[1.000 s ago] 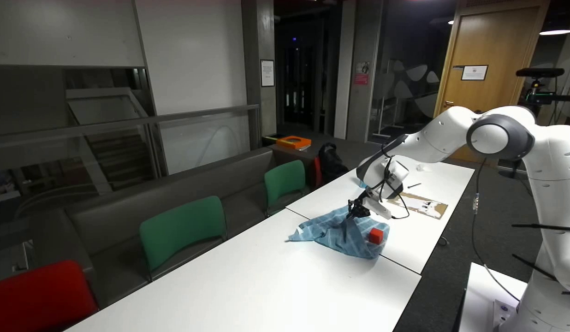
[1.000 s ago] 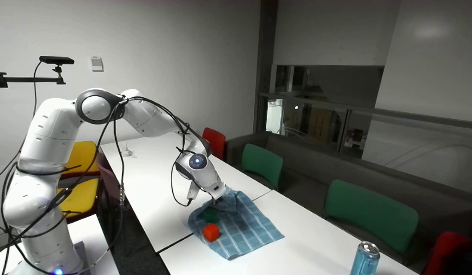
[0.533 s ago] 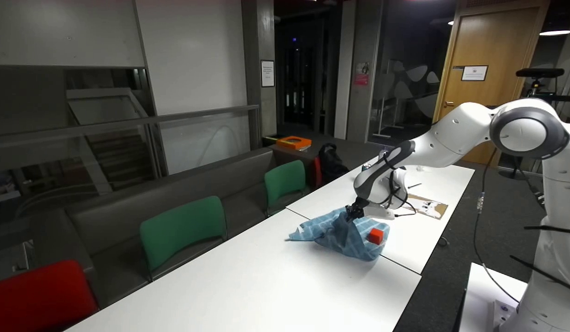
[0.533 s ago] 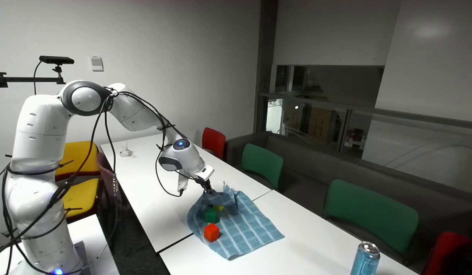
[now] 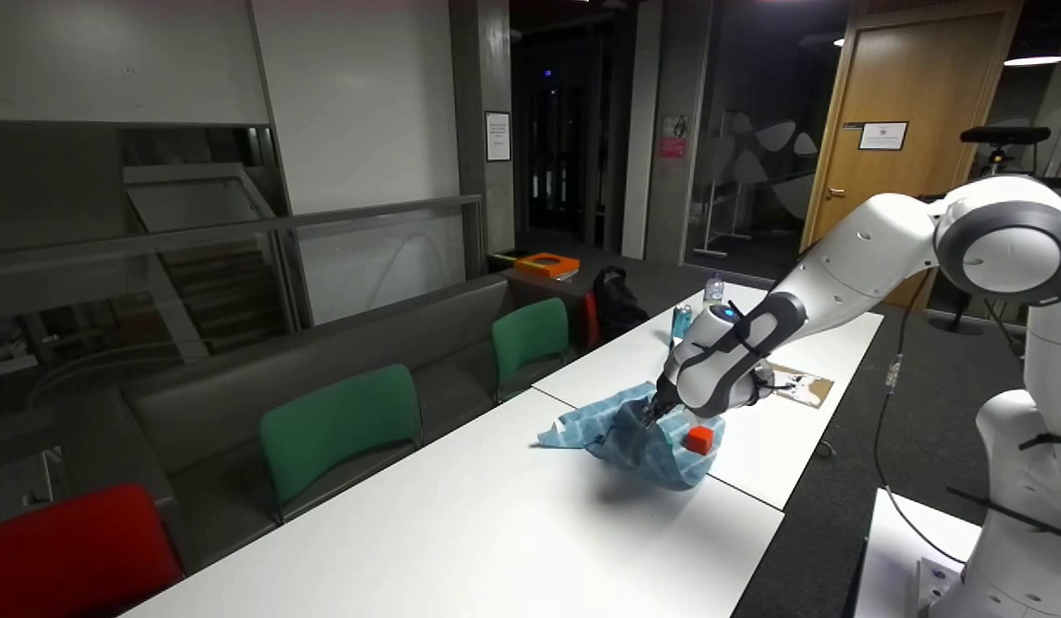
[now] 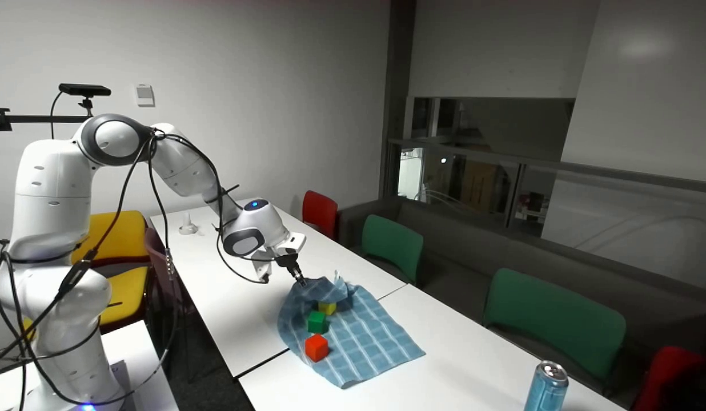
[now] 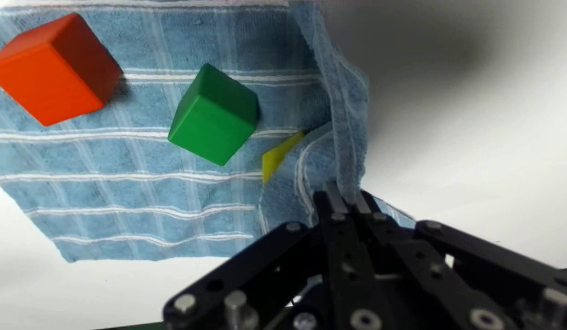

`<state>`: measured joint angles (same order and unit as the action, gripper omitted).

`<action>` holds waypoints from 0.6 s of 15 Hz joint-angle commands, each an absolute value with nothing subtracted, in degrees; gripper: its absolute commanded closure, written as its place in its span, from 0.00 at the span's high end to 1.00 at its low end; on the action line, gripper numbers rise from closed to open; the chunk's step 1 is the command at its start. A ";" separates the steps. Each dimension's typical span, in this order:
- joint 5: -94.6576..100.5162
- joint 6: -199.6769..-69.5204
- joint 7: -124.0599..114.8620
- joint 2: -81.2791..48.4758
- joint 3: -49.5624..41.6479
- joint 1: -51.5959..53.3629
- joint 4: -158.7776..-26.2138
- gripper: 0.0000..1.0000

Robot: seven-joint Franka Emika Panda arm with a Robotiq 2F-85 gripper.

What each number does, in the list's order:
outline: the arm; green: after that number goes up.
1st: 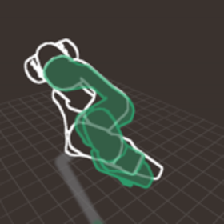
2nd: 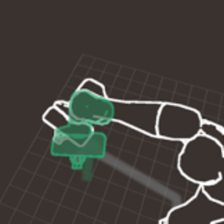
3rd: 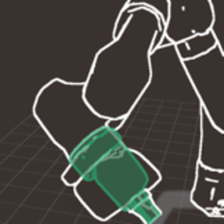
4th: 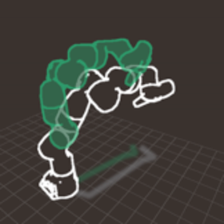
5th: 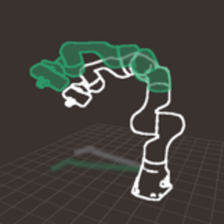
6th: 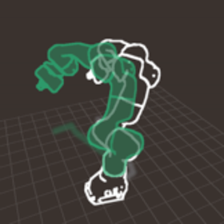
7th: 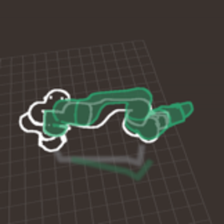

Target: Unfold the cloth on the table

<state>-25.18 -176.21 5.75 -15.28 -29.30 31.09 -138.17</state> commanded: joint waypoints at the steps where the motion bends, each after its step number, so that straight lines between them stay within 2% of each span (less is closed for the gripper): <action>1: -14.55 -173.40 1.91 -13.81 -39.94 42.41 -138.86 0.01; 6: -2.32 -168.28 -2.62 -13.35 -51.15 56.92 -138.20 0.01; 9: 2.34 -163.84 -1.81 -11.04 -54.42 62.24 -138.39 0.01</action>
<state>-2.52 -168.51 -1.88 -15.20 -50.54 57.49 -137.89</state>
